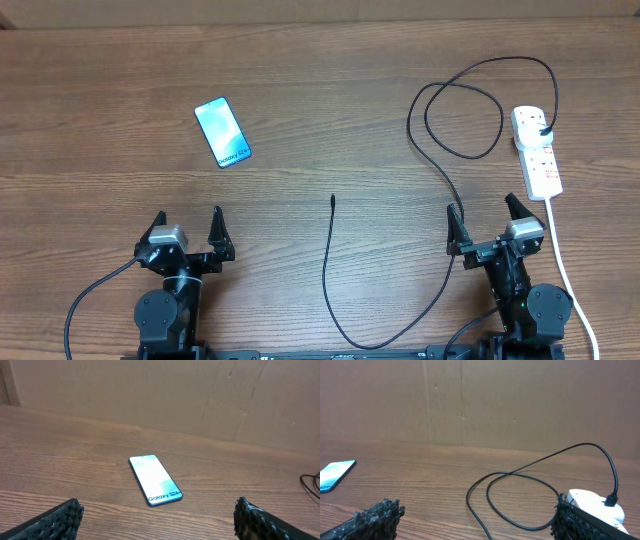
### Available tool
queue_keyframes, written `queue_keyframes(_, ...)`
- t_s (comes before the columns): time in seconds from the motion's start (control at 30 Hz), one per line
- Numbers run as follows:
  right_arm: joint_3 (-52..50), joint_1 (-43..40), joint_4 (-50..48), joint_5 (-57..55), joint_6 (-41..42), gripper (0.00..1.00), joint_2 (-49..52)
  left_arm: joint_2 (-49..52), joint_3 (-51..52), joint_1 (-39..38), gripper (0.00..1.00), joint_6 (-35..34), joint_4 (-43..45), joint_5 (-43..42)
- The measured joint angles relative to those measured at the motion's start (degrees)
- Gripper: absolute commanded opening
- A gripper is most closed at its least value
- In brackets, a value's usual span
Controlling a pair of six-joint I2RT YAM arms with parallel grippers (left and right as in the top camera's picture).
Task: Plug charger to phone and switch on socket
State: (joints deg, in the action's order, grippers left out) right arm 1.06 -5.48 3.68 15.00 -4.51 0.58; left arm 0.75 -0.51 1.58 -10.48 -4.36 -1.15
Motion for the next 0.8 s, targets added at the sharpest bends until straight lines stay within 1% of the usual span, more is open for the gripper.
queue_keyframes(0.47, 0.0, 0.0, 0.0, 0.0, 0.0, 1.0, 0.0, 0.0, -0.2, 0.0, 1.0, 0.2, -0.9, -0.4)
queue_keyframes(0.8, 0.0, 0.0, 0.0, 0.0, 0.0, 1.0, 0.0, 0.0, -5.4, 0.0, 1.0, 2.9, -10.4, -0.9)
